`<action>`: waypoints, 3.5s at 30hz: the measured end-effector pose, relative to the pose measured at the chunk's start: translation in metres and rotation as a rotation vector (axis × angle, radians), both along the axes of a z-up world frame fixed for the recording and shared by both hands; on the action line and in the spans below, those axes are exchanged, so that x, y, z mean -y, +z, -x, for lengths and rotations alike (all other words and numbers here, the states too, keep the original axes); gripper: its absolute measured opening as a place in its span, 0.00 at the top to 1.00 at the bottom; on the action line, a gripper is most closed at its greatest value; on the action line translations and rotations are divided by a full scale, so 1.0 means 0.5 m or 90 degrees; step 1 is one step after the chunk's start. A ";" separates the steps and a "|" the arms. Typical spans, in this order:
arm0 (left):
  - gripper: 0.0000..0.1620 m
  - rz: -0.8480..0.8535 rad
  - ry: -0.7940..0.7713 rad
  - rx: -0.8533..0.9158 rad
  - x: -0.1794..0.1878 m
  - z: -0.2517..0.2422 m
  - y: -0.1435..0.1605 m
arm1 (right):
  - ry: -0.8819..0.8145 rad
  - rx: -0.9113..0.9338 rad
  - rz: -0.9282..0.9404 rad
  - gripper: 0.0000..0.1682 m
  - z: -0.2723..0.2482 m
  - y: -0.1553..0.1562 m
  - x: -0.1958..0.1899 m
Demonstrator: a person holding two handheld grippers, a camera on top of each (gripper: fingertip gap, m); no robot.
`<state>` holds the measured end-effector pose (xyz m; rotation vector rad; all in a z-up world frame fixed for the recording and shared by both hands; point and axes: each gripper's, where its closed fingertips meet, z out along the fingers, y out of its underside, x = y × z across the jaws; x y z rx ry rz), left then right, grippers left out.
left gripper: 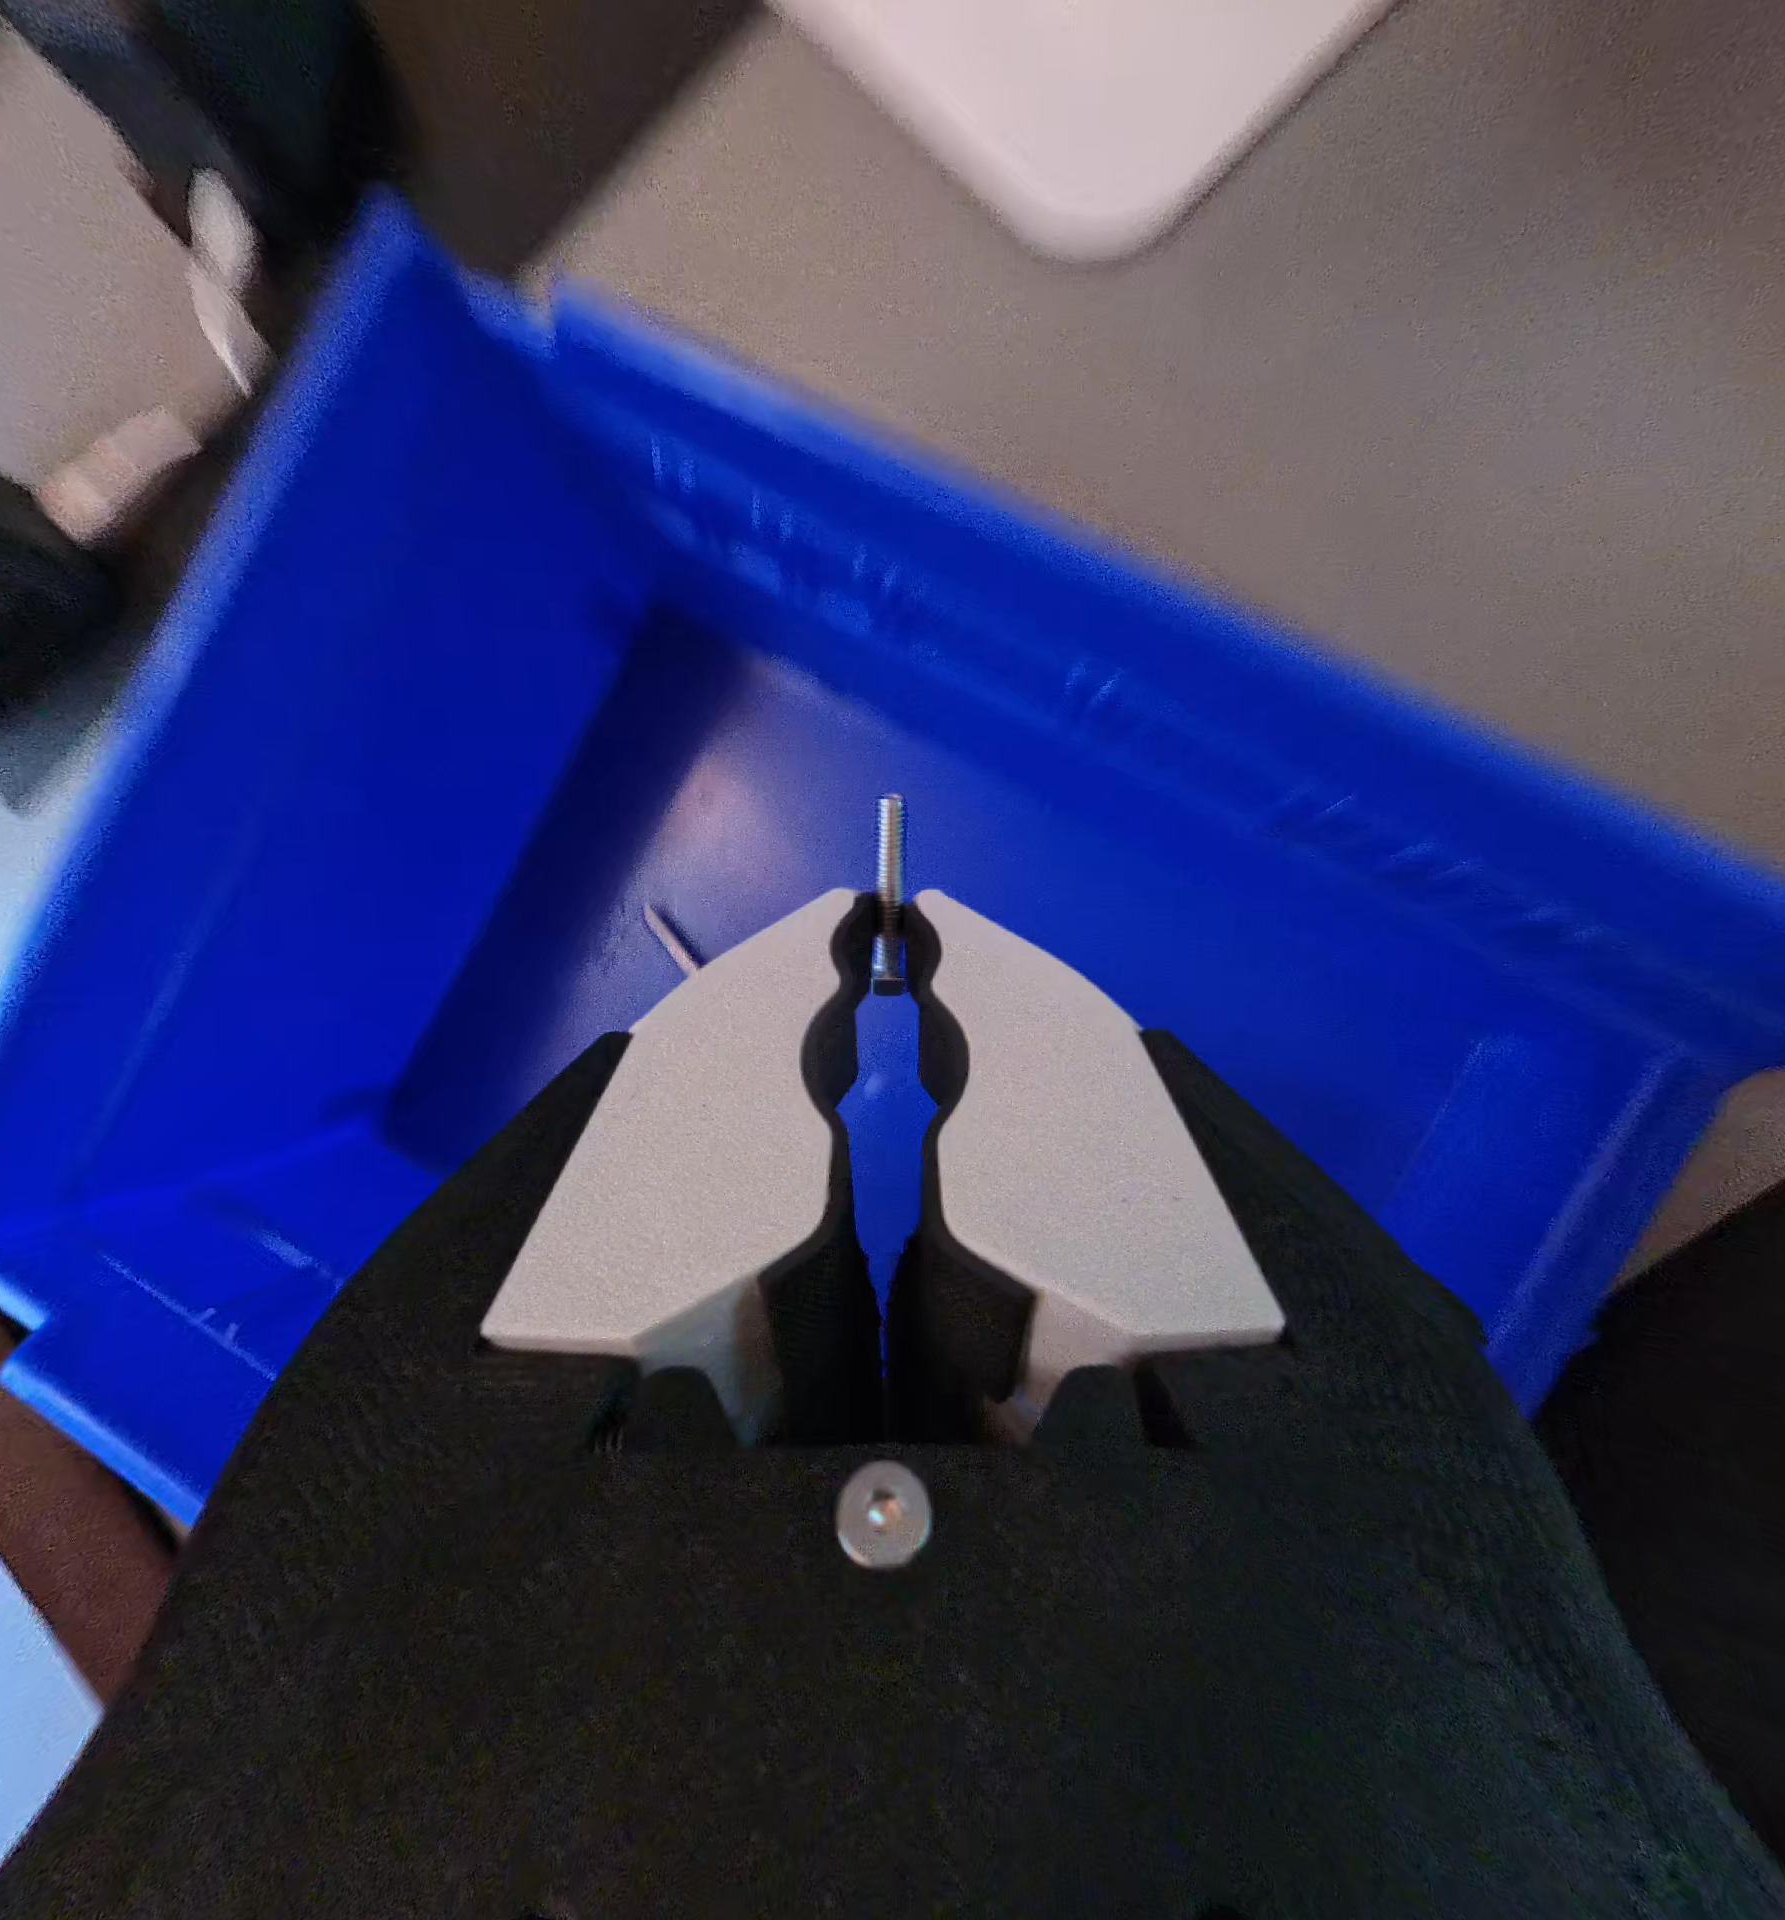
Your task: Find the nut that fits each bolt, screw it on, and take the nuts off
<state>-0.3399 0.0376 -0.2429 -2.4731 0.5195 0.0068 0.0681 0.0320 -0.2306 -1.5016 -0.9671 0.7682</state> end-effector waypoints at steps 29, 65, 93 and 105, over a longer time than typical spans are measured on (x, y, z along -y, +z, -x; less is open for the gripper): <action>0.96 -0.441 -0.409 0.438 0.224 -0.639 0.065 | 0.364 -0.110 -0.003 0.92 0.180 0.094 0.217; 0.80 -0.549 -0.167 0.469 0.172 -0.476 0.098 | 0.245 0.222 0.161 0.97 0.266 -0.123 0.208; 0.80 -0.394 -0.167 0.335 0.207 -0.412 0.115 | 0.203 -0.031 0.009 0.80 0.125 0.018 0.131; 0.80 0.099 -0.116 -0.079 0.159 -0.065 0.005 | 0.202 -0.056 0.003 0.80 0.118 0.023 0.129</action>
